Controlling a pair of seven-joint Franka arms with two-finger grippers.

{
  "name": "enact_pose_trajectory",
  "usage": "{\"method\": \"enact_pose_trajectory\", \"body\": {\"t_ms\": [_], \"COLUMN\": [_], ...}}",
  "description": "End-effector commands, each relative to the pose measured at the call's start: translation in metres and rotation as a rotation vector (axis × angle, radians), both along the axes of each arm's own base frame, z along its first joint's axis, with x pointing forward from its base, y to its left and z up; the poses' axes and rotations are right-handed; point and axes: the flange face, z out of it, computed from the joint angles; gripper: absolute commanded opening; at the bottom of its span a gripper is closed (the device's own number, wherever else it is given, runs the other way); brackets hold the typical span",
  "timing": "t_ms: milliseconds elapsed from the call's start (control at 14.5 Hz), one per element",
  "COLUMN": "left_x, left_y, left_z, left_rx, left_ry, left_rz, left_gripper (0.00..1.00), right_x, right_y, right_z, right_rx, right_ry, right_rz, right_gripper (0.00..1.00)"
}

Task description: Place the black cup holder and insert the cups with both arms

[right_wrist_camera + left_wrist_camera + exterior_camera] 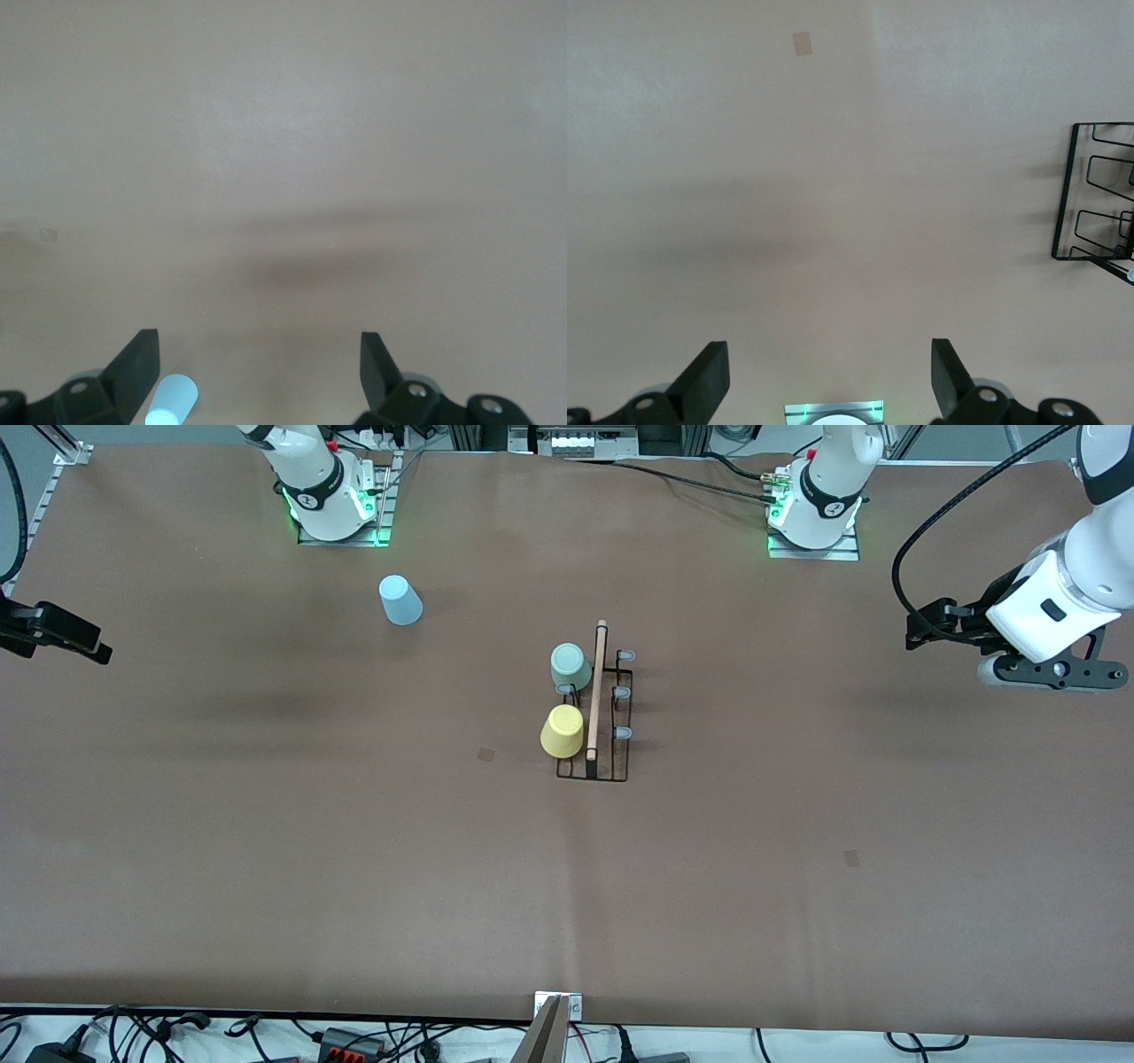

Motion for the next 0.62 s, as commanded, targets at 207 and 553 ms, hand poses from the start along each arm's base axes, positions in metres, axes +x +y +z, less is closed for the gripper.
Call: {"method": "enact_pose_trajectory", "body": {"t_ms": [207, 553], "left_x": [0.001, 0.0], "left_y": [0.003, 0.006], "left_z": [0.004, 0.006], "left_rx": [-0.016, -0.015], "left_ry": [-0.004, -0.001], "left_rz": [-0.01, -0.006], "left_gripper": [1.0, 1.0], "right_x": [-0.005, -0.004], "right_y": [0.031, 0.027], "right_z": [0.007, 0.005], "right_rx": [-0.067, -0.055], "right_ry": [0.003, 0.001], "right_rz": [0.076, 0.066], "right_gripper": [1.0, 1.0]}}
